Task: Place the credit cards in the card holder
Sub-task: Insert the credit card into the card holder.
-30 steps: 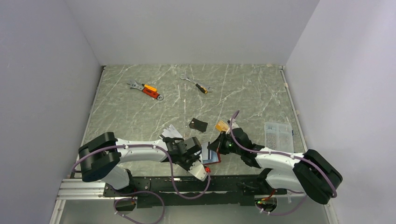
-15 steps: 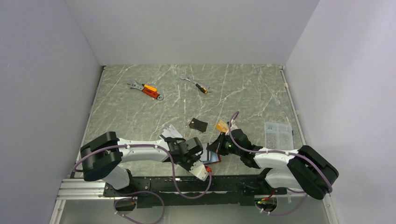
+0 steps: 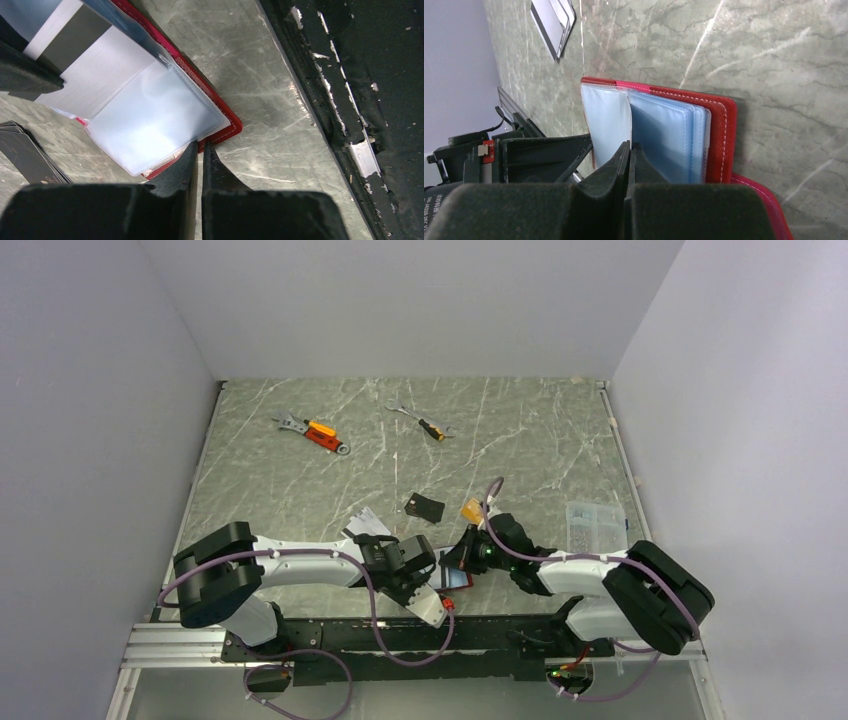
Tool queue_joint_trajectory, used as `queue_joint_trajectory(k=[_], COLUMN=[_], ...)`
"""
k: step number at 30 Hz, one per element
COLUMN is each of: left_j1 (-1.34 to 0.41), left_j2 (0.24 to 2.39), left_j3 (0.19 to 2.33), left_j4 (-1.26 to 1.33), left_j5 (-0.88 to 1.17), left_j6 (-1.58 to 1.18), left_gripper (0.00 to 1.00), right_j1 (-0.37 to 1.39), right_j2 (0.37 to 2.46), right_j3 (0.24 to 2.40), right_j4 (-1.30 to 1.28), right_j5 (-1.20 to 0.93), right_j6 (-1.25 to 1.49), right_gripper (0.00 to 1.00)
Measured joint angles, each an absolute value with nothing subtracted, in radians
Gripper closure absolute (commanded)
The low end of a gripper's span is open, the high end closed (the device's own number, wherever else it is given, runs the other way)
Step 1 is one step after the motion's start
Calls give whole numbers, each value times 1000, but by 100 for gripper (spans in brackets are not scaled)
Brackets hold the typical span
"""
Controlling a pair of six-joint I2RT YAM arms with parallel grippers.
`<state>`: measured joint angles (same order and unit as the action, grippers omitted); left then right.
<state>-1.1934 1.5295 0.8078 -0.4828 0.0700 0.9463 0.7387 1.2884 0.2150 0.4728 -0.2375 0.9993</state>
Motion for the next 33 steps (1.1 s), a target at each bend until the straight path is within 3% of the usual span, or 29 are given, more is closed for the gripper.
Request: queue_joint_trajectory(k=[13, 33], left_j1=[-1195, -1198], left_j2=[1536, 1545], left_j3=[815, 823], left_j4=[-490, -495], left_j5=[62, 51], left_j6=[944, 937], left_gripper=[100, 100], right_j1=[730, 718], right_j2=[1354, 1302], right_j3=[330, 341], right_j4=[338, 247], right_j5=[-277, -297], right_j6=[939, 883], right_gripper=[100, 100])
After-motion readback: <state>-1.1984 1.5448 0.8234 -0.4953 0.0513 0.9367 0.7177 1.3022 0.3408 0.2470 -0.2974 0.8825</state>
